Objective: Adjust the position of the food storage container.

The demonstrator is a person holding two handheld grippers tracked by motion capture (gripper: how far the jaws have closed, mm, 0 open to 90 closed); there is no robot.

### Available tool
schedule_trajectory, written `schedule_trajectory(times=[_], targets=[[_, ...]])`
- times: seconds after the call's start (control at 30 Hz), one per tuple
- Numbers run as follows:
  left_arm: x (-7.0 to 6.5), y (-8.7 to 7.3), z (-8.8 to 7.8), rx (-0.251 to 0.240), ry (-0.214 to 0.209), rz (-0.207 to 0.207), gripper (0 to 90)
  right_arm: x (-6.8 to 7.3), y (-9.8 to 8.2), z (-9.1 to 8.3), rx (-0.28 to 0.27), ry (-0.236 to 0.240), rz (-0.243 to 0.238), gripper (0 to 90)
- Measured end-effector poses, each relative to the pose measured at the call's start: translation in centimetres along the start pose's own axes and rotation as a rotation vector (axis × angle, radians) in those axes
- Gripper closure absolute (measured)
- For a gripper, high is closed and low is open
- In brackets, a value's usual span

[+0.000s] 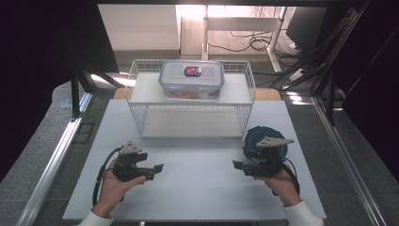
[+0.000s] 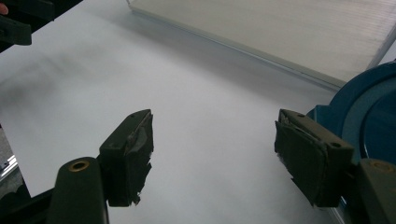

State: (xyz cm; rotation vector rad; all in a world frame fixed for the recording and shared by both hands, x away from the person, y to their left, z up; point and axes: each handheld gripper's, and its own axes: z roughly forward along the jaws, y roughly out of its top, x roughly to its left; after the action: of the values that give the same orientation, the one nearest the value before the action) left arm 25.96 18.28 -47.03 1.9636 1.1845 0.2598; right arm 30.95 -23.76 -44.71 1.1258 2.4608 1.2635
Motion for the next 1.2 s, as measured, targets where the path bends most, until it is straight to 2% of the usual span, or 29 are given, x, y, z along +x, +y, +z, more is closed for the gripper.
schedule_trajectory(times=[0.3,0.4,0.47,0.57,0.73,0.83,0.93,1.03,1.1,1.13,1.2], targets=[[0.1,0.0,0.0,-0.004,0.000,-0.003,21.5,-0.5,0.5,-1.0,-0.002,0.014,-0.001,37.7],[0.3,-0.1,0.0,-0.013,0.013,-0.014,21.6,-1.1,1.3,-1.5,0.004,-0.013,-0.001,43.4],[0.3,-0.1,0.0,-0.019,0.017,-0.010,21.9,-1.8,2.3,-1.6,0.023,-0.043,-0.023,50.7],[0.5,-0.1,-0.1,-0.022,0.016,-0.012,21.9,-3.3,3.9,-1.7,0.061,-0.096,-0.049,56.4],[0.7,-0.2,0.1,-0.017,0.015,-0.020,21.9,-6.0,6.1,-1.7,0.096,-0.149,-0.041,63.7],[0.8,-0.3,0.1,-0.009,0.016,-0.022,21.9,-8.0,7.3,-1.3,0.129,-0.191,-0.060,74.1],[0.8,-0.3,0.3,-0.008,0.015,-0.028,21.9,-9.4,7.8,-0.7,0.159,-0.215,-0.059,81.8],[0.7,-0.3,0.5,-0.002,0.013,-0.024,21.8,-10.8,8.1,0.1,0.179,-0.271,-0.087,88.3],[0.7,-0.3,0.5,0.001,0.006,-0.026,21.7,-12.0,8.2,0.4,0.170,-0.269,-0.059,88.5],[0.7,-0.3,0.5,0.000,-0.003,-0.031,21.6,-12.5,8.1,0.6,0.179,-0.270,-0.049,88.5],[0.9,-0.3,0.5,0.000,-0.008,-0.041,21.7,-13.3,8.0,1.2,0.217,-0.298,-0.059,88.5]])
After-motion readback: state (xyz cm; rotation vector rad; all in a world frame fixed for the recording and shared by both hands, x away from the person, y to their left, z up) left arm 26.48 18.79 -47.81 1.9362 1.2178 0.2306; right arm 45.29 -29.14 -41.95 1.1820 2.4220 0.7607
